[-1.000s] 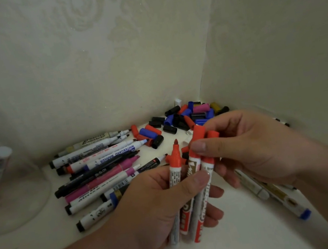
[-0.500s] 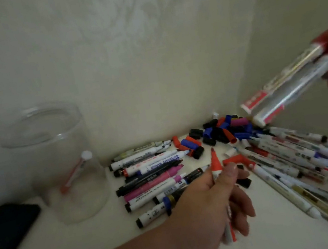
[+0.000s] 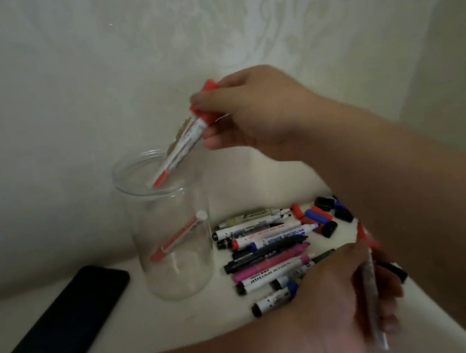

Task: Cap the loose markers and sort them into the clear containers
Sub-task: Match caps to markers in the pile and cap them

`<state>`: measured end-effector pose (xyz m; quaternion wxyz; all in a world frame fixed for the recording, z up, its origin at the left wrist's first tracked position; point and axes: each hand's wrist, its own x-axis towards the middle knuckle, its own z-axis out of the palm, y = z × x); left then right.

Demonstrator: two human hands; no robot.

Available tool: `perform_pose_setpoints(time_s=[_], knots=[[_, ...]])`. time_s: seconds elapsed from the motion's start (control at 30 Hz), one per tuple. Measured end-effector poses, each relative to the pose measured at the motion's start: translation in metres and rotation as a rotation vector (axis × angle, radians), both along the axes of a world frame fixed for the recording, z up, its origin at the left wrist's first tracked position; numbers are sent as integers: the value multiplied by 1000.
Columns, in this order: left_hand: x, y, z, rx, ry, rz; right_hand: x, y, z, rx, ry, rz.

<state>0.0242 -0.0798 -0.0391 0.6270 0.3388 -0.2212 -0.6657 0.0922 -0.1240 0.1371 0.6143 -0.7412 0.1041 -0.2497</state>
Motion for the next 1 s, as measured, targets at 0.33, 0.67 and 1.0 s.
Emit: perform_pose_setpoints(time_s=[0.33,0.67,1.0], knots=[[1,-5,-4,-42,26,-42,-52,-45,2,-454,177,-221],[-7,-7,0,-30,-39,19,-168,-156,-90,-724,760,-380],[-10,-6,3,-62,-138,-33,-92,-156,-114,-1180,819,33]])
